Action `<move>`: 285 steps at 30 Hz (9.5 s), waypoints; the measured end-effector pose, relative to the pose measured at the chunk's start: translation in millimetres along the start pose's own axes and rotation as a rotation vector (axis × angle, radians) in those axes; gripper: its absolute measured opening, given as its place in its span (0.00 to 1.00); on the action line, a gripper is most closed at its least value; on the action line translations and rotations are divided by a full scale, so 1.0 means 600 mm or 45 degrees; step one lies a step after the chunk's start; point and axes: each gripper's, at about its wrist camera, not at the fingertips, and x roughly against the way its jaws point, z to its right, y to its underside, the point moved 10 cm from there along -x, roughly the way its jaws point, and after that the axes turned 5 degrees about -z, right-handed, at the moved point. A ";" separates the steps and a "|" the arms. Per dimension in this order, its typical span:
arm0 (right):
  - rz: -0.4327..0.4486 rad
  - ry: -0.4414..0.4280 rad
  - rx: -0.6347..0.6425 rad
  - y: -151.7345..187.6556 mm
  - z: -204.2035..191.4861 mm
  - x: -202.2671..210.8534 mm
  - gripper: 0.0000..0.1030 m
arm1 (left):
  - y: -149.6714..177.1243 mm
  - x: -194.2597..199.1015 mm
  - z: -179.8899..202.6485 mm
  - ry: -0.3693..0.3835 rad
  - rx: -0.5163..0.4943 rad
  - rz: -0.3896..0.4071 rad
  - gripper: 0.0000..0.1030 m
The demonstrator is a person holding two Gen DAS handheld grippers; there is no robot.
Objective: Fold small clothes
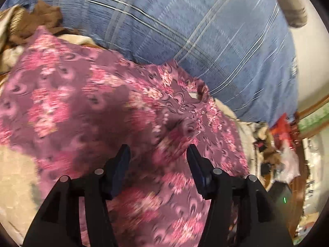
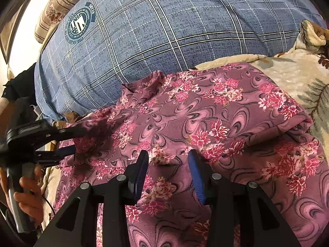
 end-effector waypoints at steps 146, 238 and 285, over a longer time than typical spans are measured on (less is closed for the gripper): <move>-0.188 -0.306 0.152 0.247 0.079 0.321 0.07 | 0.417 0.166 -0.019 0.156 -0.311 -0.319 0.04; 0.055 0.130 -0.442 -0.258 0.266 -0.079 0.06 | -0.182 -0.120 -0.134 -0.115 0.168 -0.021 0.10; -0.019 -0.004 -0.154 -0.044 0.088 0.036 0.39 | 0.065 -0.035 -0.068 -0.122 0.036 -0.043 0.58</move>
